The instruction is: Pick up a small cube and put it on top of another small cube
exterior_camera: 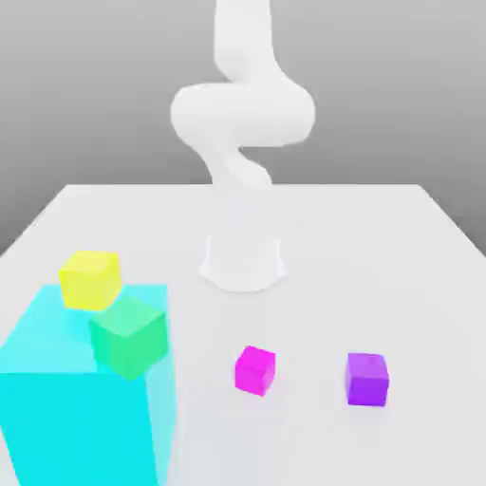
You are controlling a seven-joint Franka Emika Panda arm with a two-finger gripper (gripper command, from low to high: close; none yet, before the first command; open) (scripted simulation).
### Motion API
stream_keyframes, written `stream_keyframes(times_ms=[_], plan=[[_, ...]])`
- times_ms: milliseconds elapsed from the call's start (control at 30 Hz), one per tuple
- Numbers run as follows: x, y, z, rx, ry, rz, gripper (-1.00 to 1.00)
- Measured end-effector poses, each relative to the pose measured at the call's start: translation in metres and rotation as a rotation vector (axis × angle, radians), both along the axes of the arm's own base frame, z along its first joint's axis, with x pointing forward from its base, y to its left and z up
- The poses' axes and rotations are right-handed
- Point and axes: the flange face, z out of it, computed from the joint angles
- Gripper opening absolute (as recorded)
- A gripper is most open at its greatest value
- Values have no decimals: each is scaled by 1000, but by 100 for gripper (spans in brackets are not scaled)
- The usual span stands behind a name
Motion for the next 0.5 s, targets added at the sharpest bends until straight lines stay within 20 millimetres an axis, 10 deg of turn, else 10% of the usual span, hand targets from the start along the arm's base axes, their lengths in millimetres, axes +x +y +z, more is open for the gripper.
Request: stream_keyframes(times_ms=[233,500], plan=[[58,63,-173,-39,244,-52,0],[32,117,-359,-16,512,-68,0]])
